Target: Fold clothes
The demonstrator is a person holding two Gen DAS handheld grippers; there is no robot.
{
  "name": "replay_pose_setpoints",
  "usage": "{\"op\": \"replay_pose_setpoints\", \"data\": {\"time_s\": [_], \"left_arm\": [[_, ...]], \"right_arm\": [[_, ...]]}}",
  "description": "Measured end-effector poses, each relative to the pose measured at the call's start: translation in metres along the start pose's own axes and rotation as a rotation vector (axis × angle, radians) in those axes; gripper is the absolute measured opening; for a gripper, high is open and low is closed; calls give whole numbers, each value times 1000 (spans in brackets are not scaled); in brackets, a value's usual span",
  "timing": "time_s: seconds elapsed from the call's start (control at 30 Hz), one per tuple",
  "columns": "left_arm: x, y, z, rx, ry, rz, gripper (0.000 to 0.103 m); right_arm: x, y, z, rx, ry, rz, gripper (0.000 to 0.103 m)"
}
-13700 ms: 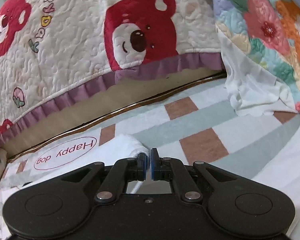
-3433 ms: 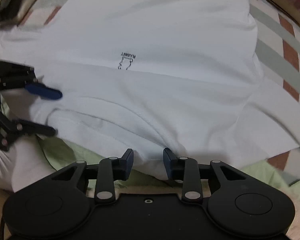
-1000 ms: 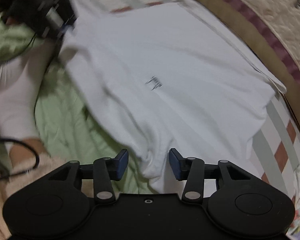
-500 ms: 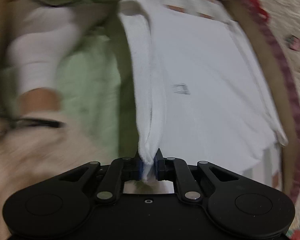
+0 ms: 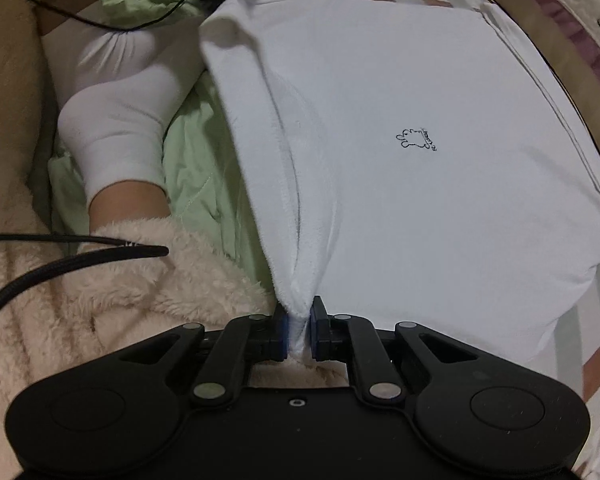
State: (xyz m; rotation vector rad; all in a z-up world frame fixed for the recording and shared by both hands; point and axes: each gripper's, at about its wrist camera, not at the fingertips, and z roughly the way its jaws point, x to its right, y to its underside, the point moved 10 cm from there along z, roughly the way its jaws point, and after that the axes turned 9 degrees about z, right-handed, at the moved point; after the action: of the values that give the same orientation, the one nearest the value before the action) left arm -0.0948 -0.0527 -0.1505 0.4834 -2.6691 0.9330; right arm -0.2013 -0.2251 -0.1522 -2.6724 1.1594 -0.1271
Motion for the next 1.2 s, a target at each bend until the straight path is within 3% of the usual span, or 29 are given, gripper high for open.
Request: {"op": "replay_pose_setpoints", "data": {"time_s": [0.27, 0.3, 0.37, 0.4, 0.47, 0.53, 0.67, 0.77, 0.83, 1.0, 1.03, 1.17, 1.2], "left_arm": [[4, 7, -6, -35, 3, 34, 11], [5, 5, -20, -7, 4, 53, 15], [6, 0, -48, 49, 7, 91, 39], [1, -3, -63, 72, 1, 75, 43], [-16, -7, -78, 111, -16, 10, 44], [-33, -15, -86, 151, -33, -55, 44], [-57, -42, -59, 220, -106, -114, 45], [-61, -57, -19, 194, -120, -149, 45], [-59, -61, 6, 159, -136, -153, 45], [-51, -56, 31, 111, -181, -132, 45], [-50, -57, 33, 111, -182, -138, 45], [-52, -55, 31, 111, -186, -158, 45], [-51, -55, 32, 107, -191, -156, 45]], "right_arm": [[18, -1, -12, -29, -140, 163, 16], [20, 0, -15, -31, -162, 186, 17], [26, 3, -33, -12, -203, 208, 18], [37, 7, -42, 15, -205, 254, 20], [73, 17, -61, 86, -185, 396, 28], [109, 28, -81, 158, -165, 538, 50], [211, 111, -70, 154, -76, 1212, 52], [234, 181, -42, 196, -219, 1648, 53], [237, 211, -24, 202, -273, 1786, 53], [229, 229, 16, 151, -296, 1802, 53], [231, 225, 18, 168, -307, 1782, 59], [238, 201, 18, 246, -306, 1655, 59], [239, 195, 19, 251, -292, 1617, 49]]}}
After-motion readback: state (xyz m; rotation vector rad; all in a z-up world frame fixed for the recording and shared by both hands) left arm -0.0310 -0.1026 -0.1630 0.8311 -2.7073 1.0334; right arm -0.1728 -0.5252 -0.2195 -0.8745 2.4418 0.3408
